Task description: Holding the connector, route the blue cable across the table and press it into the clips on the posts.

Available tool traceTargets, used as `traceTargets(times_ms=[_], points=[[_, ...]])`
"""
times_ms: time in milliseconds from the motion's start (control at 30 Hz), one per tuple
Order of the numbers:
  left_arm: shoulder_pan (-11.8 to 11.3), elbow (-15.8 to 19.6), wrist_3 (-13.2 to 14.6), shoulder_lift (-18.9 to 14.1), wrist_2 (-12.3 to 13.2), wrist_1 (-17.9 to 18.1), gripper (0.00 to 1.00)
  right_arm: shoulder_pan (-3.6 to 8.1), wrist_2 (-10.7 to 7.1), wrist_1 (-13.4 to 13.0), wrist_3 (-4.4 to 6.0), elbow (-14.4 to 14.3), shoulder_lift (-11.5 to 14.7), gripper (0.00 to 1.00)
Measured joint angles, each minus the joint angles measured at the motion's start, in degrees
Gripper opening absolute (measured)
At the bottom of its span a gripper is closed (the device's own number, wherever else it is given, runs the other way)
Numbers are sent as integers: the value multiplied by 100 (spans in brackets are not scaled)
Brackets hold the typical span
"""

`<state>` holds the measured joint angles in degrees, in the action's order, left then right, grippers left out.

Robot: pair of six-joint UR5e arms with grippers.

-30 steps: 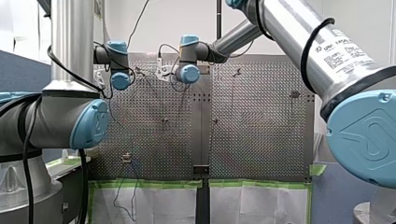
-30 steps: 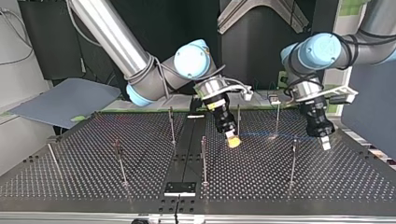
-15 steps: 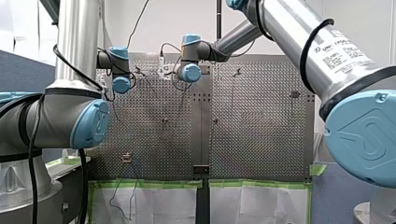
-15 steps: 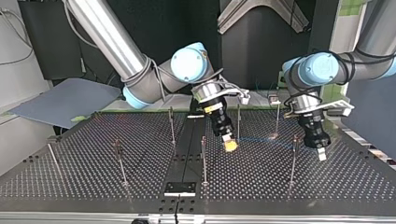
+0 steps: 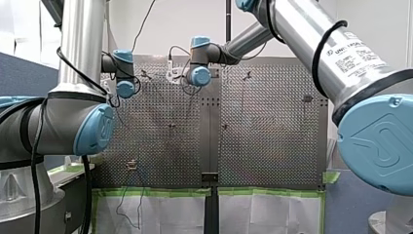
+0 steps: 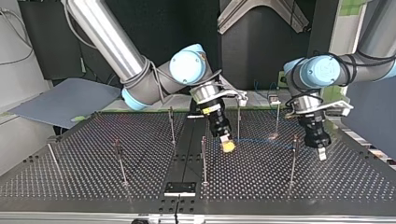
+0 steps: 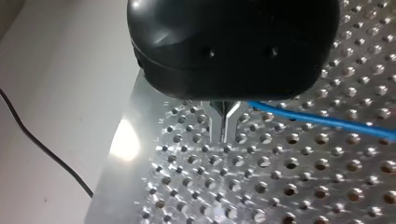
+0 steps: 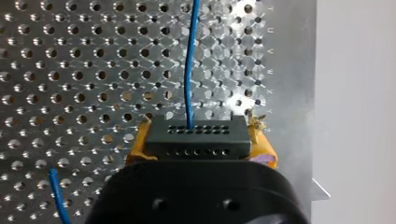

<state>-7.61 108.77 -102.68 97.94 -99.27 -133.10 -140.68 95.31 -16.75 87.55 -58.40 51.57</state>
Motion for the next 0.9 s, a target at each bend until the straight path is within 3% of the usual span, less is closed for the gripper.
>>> traceTargets(times_ms=[33,67,100,133,167,200,233,400,633,900], points=[[0,1,-40,0,-25,-40,22,0,1,24,0,0,-23,0],[-1,2,-92,0,-60,-90,22,-1,4,41,-2,0,-42,0],[-1,2,-133,0,-89,-130,36,-3,6,62,-2,0,-66,0],[-1,2,-173,0,-121,-173,62,-7,11,87,-2,0,-103,0],[3,3,-220,0,-162,-232,62,-11,17,106,-1,0,-132,0],[9,4,-248,0,-188,-278,84,-15,23,122,-1,-1,-160,0],[16,6,-272,0,-210,-327,96,-19,30,137,1,-1,-189,0],[51,9,-403,0,-263,-591,100,-7,59,165,32,0,-260,0],[59,10,-539,0,-247,-945,100,24,83,171,226,-1,-311,0],[98,46,-625,-85,-198,-1351,100,74,144,217,310,-15,-317,0]])
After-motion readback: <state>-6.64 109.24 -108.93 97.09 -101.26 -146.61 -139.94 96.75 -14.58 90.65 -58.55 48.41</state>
